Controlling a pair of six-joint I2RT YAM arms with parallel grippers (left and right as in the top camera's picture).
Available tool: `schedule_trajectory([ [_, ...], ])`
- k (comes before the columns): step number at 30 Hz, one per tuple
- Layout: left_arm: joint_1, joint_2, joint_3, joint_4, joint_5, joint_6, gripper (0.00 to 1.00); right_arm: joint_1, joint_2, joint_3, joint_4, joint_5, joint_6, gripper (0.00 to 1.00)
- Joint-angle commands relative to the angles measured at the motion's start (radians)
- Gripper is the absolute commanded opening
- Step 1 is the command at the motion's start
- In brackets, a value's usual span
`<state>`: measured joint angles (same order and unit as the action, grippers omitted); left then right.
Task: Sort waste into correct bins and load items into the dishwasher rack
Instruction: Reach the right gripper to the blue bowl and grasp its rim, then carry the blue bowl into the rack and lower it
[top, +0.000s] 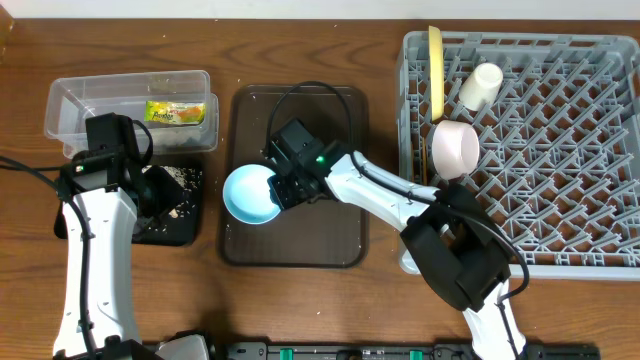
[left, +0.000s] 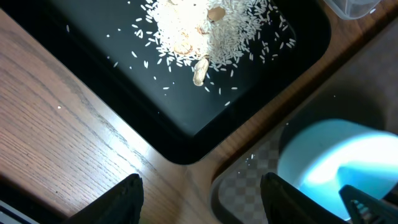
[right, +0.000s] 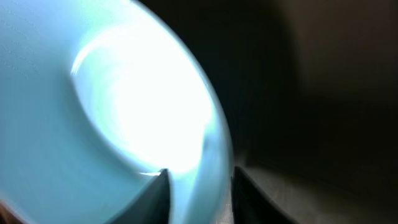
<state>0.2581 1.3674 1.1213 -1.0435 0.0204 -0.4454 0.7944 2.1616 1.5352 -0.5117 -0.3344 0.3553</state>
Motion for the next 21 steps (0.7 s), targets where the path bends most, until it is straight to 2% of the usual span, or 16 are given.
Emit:
schedule_trajectory([
  [1,0.003,0.002,-0.005,-0.003,-0.002,-0.005,0.63,-0.006,-0.014,0.002,0.006,-0.002,0.014,0.1],
  [3,0.003,0.002,-0.005,-0.003,-0.002,-0.005,0.64,-0.024,-0.034,0.003,0.0,0.019,0.014,0.04],
  [6,0.003,0.002,-0.005,-0.003,-0.002,-0.005,0.63,-0.061,-0.093,0.003,-0.024,0.064,0.01,0.02],
  [12,0.003,0.002,-0.005,-0.003,-0.002,-0.005,0.64,-0.135,-0.257,0.003,-0.101,0.199,-0.06,0.01],
  [21,0.003,0.002,-0.005,-0.003,-0.002,-0.005,0.64,-0.24,-0.496,0.003,-0.342,0.634,-0.102,0.01],
])
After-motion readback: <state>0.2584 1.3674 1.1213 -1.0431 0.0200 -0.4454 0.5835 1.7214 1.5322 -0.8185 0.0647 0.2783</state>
